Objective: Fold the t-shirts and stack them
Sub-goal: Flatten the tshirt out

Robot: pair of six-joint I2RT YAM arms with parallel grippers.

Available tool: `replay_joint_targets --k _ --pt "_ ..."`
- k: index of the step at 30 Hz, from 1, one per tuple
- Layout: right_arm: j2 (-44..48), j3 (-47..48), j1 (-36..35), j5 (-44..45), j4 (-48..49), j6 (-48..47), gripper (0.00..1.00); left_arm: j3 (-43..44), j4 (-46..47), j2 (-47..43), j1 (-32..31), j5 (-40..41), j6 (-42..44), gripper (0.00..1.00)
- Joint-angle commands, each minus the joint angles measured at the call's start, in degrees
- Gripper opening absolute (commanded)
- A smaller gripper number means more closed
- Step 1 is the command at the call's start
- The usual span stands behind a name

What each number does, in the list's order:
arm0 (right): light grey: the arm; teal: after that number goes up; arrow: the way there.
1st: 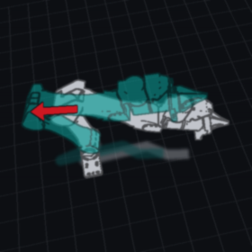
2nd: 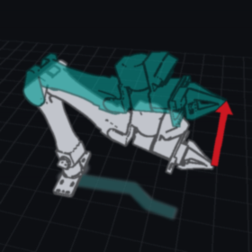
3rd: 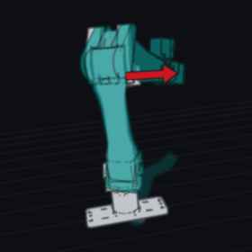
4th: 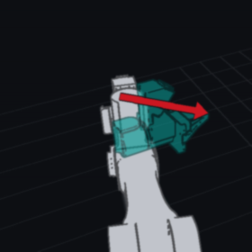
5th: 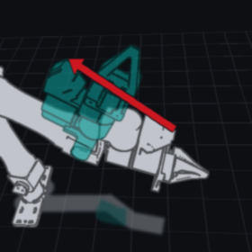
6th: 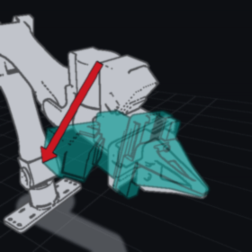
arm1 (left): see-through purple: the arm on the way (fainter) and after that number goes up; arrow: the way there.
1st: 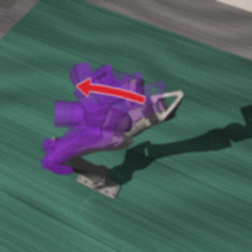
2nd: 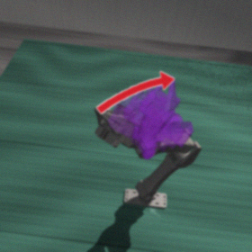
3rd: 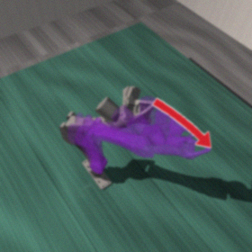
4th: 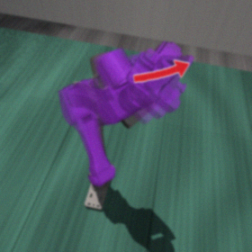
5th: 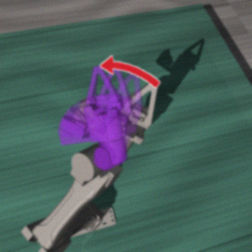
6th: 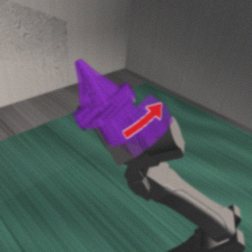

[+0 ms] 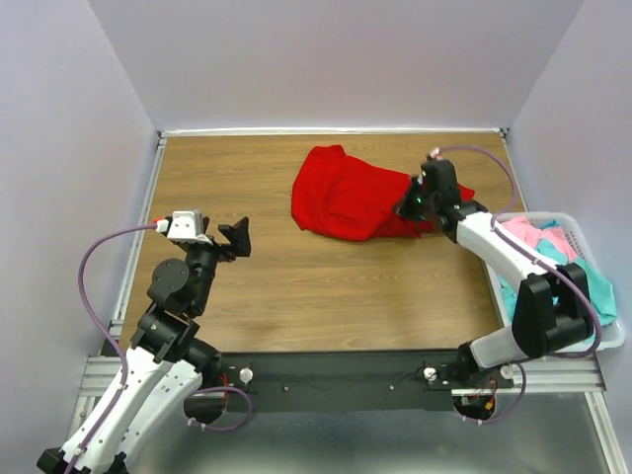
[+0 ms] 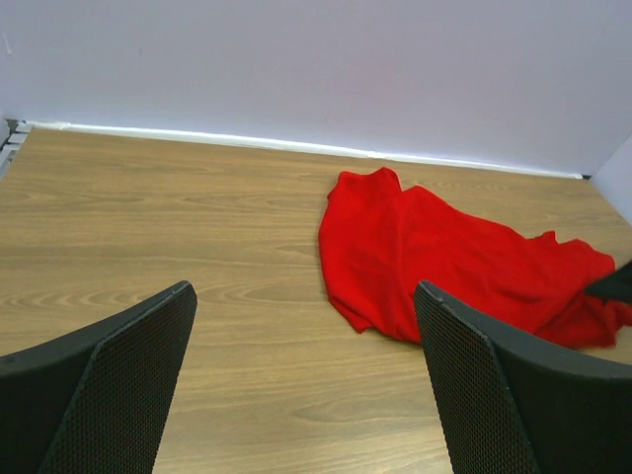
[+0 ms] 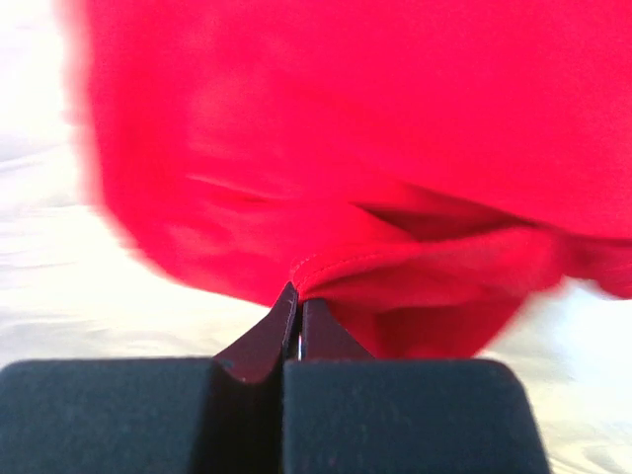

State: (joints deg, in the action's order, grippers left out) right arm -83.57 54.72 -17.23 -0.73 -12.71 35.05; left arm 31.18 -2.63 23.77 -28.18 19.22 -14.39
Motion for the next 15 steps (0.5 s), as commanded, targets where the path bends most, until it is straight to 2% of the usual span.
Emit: replay_joint_targets --k 1,2,6,7,9,10,11,13,15 --pt "-2.02 12.66 -6.56 -4.37 -2.32 -1.65 0.01 1.69 0.88 1.01 0.32 -1.47 0.86 0.99" --pt "-6.04 19.48 -10.93 -4.02 -2.67 -1.74 0.01 1.69 0.88 1.10 0.41 -1.56 0.86 0.99" --pt "-18.89 33.23 -23.61 -3.14 -3.99 -1.56 0.01 1.69 0.88 1.46 0.50 -1.65 0.95 0.99" --pt "-21.78 39.44 -25.90 -3.40 -4.42 -1.56 0.02 1.69 0.96 1.54 0.50 -1.91 1.03 0.99" --pt "-28.45 46.05 -31.09 -5.14 -5.30 -1.74 0.18 1.69 0.88 1.45 0.59 -2.00 1.30 0.99" --pt "-29.97 47.22 -33.11 -5.77 -5.83 -1.82 0.34 1.78 0.79 1.28 0.59 -1.91 1.30 0.99" --pt "-31.64 47.84 -33.47 -6.55 -6.71 -1.74 0.42 1.78 0.70 1.19 0.59 -1.91 1.38 0.99" --pt "-30.78 46.19 -33.74 -5.78 -6.80 -1.12 0.53 1.78 0.61 0.93 0.59 -1.73 1.30 0.99" --pt "-26.76 40.66 -33.57 -0.01 -6.89 -2.43 0.62 1.78 0.79 0.67 0.59 -1.73 1.30 0.99"
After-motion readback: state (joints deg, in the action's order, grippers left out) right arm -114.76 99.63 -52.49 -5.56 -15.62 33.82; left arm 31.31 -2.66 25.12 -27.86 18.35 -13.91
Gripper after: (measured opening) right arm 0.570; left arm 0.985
